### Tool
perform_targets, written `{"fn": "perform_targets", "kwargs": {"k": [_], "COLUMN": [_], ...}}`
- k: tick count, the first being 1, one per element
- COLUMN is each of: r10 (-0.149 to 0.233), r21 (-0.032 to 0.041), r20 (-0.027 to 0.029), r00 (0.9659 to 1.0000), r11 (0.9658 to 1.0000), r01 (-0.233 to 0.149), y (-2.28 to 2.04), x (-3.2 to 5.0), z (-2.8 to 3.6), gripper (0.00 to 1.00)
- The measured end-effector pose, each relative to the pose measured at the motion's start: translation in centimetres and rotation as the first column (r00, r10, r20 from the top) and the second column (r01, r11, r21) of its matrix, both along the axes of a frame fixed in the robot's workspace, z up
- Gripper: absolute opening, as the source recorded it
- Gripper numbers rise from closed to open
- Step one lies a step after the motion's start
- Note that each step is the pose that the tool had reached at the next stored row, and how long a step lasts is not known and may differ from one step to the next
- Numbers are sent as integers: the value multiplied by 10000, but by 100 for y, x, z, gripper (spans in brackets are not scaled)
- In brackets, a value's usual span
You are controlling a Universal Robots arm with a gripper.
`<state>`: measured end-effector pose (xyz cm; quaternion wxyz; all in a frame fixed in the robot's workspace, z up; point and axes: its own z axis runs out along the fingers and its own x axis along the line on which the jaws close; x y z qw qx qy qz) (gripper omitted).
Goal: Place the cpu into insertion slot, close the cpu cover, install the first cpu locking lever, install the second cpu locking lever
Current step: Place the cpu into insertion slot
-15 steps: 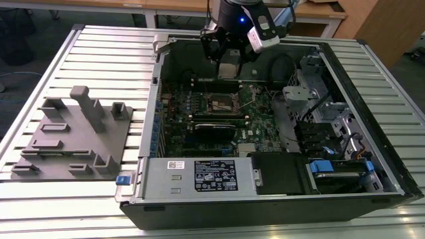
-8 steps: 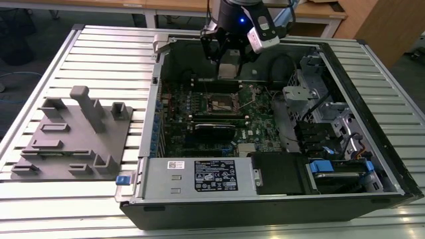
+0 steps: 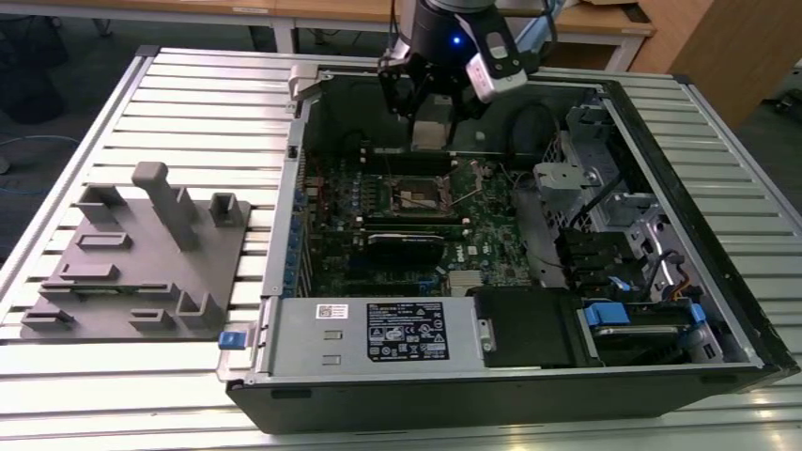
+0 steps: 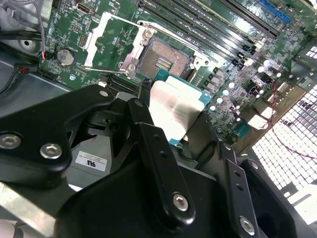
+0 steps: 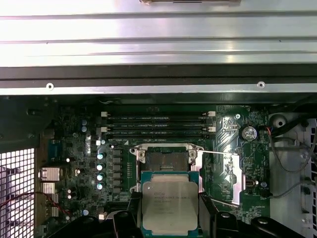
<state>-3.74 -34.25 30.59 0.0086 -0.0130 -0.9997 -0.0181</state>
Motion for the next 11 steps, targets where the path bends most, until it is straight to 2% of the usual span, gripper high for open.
{"fn": "perform_targets", "kwargs": {"k": [6, 11], "r10": [0, 0], "r21": [-3, -5], "r20": [-2, -3], "r00": [10000, 10000], "r11": [10000, 10000], "r01": [0, 0], "y": [0, 0], "x": [0, 0], "z": [-42, -45], "gripper": [54, 54]}}
